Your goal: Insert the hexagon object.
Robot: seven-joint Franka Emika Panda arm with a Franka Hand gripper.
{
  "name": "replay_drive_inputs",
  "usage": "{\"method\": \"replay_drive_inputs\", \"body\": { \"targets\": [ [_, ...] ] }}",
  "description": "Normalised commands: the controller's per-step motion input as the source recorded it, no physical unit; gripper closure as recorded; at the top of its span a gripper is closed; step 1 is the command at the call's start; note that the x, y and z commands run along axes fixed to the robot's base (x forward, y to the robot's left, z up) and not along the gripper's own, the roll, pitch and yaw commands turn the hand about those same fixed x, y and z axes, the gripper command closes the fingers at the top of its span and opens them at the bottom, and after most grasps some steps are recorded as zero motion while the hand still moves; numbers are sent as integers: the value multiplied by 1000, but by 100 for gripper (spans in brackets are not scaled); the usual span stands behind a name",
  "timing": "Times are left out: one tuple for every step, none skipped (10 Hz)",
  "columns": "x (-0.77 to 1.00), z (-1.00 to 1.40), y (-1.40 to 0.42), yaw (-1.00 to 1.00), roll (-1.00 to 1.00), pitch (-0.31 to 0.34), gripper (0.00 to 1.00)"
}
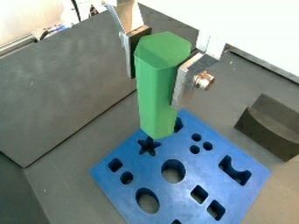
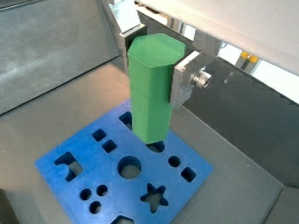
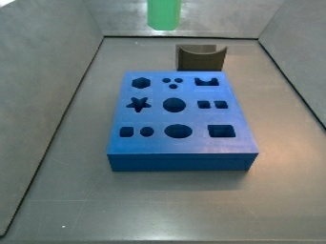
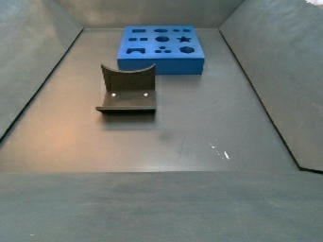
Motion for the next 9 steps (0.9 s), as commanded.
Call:
{"method": "replay_drive_inputs", "body": {
  "targets": [
    [-469,-146,283,-549,89,-24,100],
    [-563,-806,306,-697,-24,-60,100],
    [-500,-957,343,-731,-109,-30,100],
    [-497,-966,343,-734,-114,-27,100],
    [-500,-980,340,-731,-124,-27,100],
    [-503,-994,317,-729,-127,-27,100],
    [-489,-966,163,-771,-83,-74,100],
    [-94,-600,103,-666,-199,-179,100],
    [134,-314,320,-403,-340,-231,100]
  ]
}}
